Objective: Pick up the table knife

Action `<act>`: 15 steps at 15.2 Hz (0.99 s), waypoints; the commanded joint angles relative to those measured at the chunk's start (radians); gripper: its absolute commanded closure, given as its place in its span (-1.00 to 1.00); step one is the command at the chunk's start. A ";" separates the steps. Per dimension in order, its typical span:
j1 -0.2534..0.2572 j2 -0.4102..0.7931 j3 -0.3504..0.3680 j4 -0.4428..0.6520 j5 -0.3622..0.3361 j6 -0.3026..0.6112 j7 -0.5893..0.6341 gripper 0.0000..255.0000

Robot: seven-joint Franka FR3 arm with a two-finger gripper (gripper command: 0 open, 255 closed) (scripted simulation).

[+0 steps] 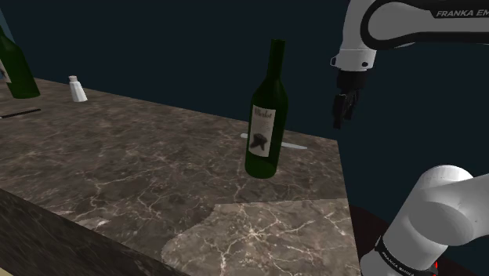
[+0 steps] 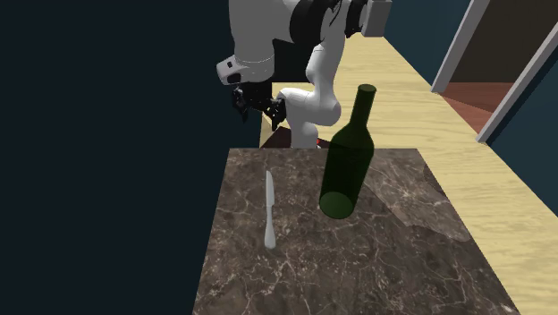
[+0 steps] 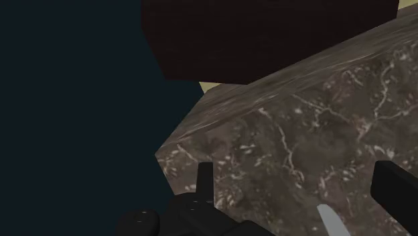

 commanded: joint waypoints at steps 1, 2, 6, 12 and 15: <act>0.000 0.000 0.000 0.000 0.000 0.000 0.000 -1.00; 0.011 0.014 0.004 -0.008 0.006 0.040 -0.006 -1.00; 0.054 0.078 0.021 -0.029 0.030 0.198 -0.033 -1.00; 0.117 0.193 0.050 -0.030 0.061 0.426 -0.076 -1.00; 0.147 0.257 0.066 -0.018 0.074 0.533 -0.099 -1.00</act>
